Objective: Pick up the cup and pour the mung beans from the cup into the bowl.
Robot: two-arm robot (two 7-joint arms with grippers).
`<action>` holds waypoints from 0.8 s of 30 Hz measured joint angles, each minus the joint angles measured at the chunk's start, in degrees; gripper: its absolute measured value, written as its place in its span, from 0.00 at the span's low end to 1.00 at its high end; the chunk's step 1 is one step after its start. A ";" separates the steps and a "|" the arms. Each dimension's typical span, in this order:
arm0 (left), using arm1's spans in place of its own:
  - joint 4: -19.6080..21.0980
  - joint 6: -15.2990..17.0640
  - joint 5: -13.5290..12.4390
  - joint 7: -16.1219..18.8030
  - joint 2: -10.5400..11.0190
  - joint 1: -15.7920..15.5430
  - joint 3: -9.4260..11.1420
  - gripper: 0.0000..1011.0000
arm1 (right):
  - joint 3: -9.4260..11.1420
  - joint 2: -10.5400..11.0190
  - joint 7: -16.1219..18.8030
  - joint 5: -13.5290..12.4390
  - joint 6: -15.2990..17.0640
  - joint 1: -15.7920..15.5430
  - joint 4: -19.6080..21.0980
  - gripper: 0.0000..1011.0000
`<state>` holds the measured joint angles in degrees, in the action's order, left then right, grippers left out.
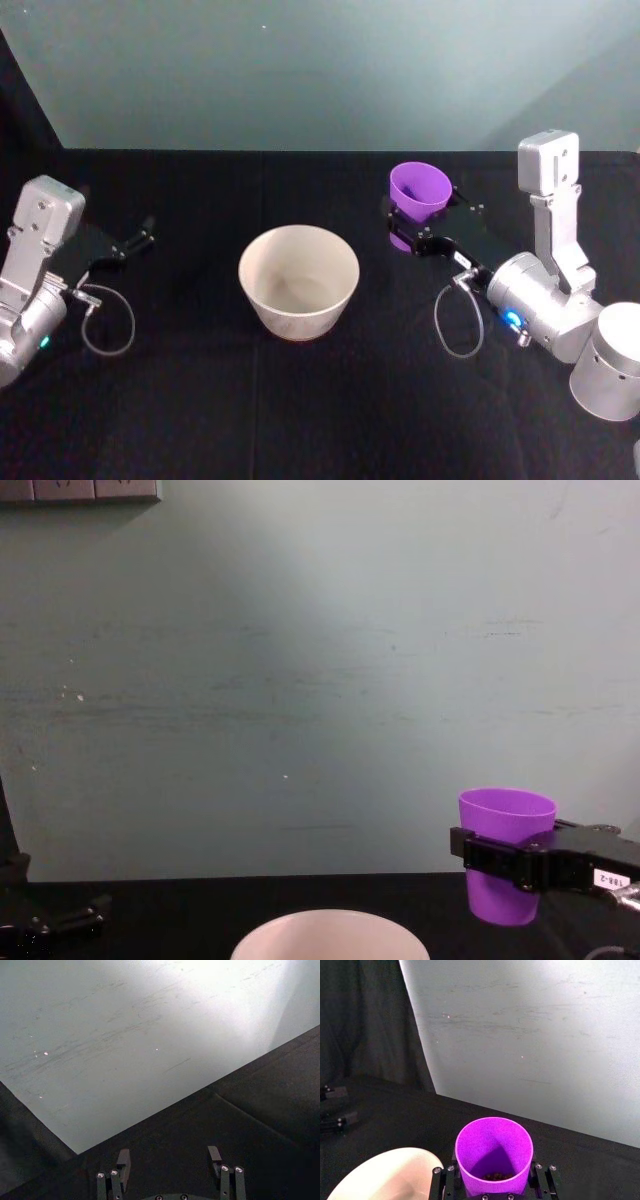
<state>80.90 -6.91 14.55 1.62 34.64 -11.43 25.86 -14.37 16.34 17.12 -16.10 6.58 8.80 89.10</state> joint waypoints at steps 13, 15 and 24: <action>0.00 0.00 0.00 0.00 0.00 0.00 0.00 0.99 | 0.00 0.00 0.00 0.00 0.00 0.00 0.00 0.71; 0.00 0.00 0.00 0.00 0.00 0.00 0.00 0.99 | 0.00 0.00 0.00 0.00 0.00 -0.01 0.00 0.72; 0.00 0.00 0.00 0.00 0.00 0.00 0.00 0.99 | 0.00 0.00 0.00 0.00 0.00 0.00 0.00 0.71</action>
<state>80.90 -6.91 14.55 1.62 34.65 -11.43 25.86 -14.37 16.34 17.12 -16.10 6.58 8.80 89.10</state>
